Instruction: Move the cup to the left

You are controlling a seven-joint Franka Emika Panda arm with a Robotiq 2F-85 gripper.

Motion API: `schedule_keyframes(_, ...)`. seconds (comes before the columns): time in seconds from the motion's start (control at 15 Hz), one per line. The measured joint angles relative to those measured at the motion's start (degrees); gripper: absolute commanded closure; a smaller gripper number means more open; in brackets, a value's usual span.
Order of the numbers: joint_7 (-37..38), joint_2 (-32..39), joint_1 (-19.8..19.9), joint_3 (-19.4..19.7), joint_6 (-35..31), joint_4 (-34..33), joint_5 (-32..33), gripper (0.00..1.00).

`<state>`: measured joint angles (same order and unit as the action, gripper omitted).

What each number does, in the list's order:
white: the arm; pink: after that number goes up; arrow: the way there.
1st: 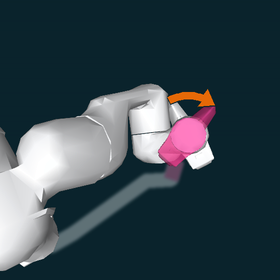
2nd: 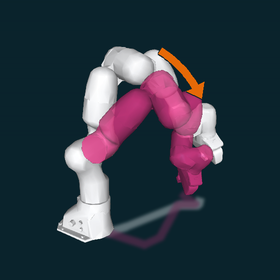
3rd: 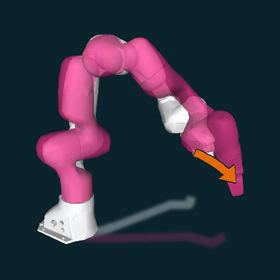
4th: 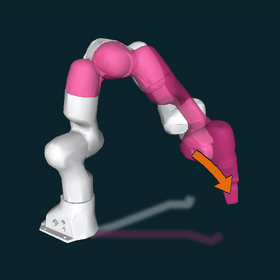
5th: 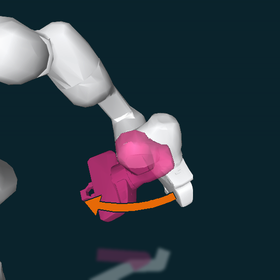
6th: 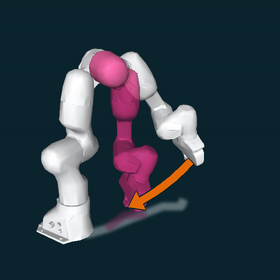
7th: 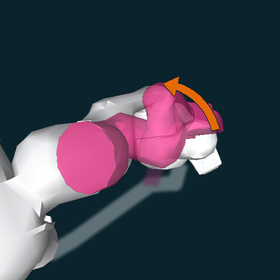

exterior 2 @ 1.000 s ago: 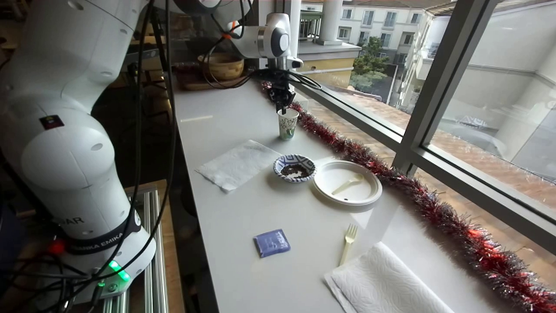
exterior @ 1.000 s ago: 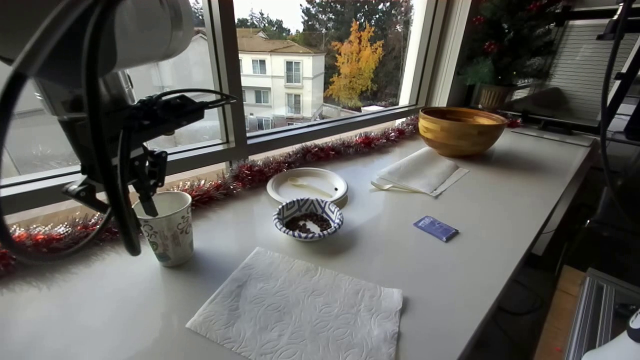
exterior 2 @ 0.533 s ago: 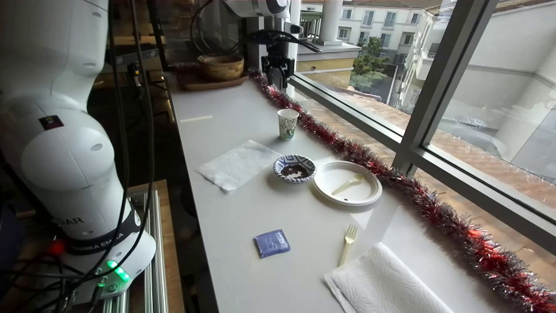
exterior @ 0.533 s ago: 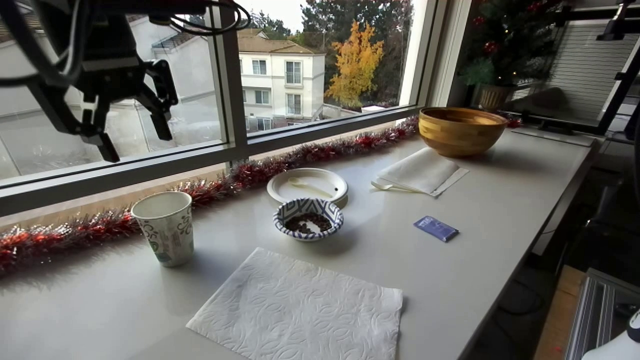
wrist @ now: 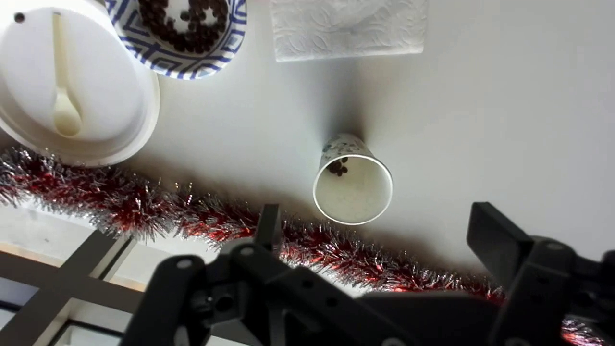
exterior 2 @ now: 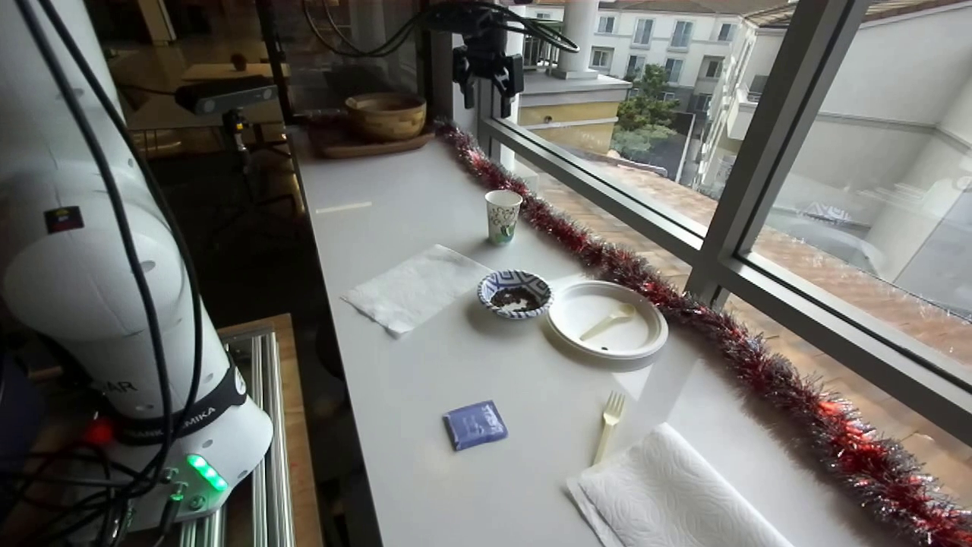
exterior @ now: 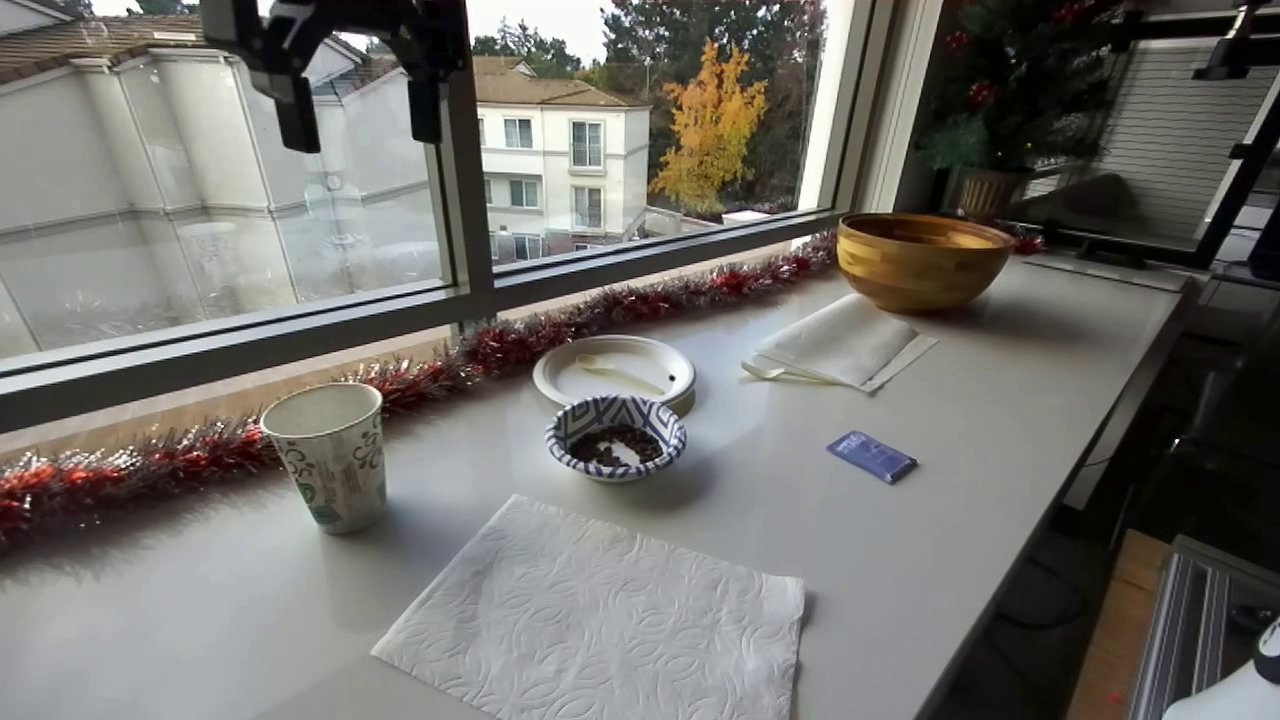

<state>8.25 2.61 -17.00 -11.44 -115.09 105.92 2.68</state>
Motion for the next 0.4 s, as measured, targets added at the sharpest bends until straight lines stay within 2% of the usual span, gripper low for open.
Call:
schedule_keyframes(0.2,-0.05,-7.83,2.55,0.64,10.64,4.18,-5.5,0.0)
schedule_keyframes(0.4,-0.1,-9.61,3.13,0.52,11.62,4.59,-5.77,0.0)
